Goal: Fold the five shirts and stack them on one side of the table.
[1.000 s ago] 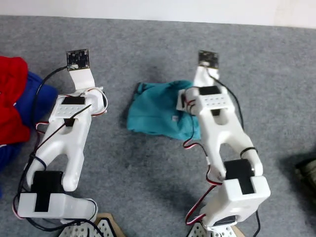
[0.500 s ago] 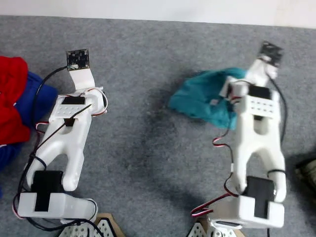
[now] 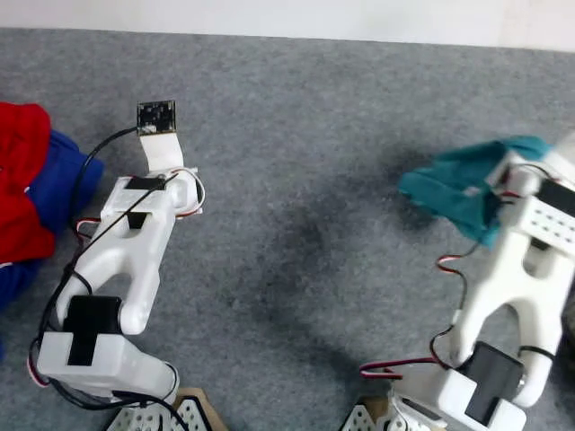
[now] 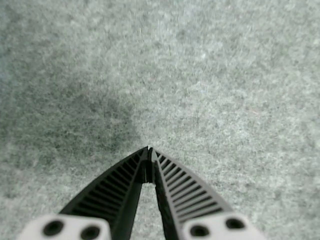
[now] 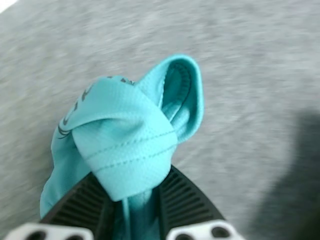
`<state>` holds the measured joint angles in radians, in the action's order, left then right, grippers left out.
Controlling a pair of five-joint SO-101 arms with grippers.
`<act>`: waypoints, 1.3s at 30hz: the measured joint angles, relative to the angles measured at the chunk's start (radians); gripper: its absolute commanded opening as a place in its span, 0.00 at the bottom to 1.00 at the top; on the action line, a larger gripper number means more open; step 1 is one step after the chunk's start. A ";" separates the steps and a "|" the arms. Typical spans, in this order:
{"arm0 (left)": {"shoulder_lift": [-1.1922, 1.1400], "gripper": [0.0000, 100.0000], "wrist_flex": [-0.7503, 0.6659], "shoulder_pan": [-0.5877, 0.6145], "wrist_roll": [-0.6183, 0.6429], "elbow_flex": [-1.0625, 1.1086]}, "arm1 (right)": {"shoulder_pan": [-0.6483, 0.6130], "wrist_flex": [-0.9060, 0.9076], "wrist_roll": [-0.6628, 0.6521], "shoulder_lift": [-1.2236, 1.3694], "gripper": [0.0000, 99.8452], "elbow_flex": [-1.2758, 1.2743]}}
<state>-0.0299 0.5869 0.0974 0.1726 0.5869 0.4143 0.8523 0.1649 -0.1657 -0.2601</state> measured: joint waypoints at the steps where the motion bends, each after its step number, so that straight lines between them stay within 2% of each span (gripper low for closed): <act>1: 0.000 0.01 0.000 0.000 0.000 0.000 | 0.026 0.000 -0.012 0.000 0.01 0.000; 7: 0.000 0.01 0.000 0.000 0.000 0.000 | 0.118 0.000 -0.089 -0.008 0.01 0.002; 20: 0.000 0.01 0.000 -0.005 0.000 0.000 | 0.356 0.057 -0.101 -0.008 0.01 0.127; 31: 0.000 0.01 0.000 -0.005 0.000 0.003 | 0.582 0.057 -0.189 -0.008 0.01 0.160; 39: -0.005 0.01 0.000 -0.006 0.000 0.014 | 0.698 0.098 -0.229 -0.008 0.01 0.160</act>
<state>-0.0345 0.5869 0.0913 0.1726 0.6007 1.1124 0.9505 -0.0637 -0.1734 -0.1005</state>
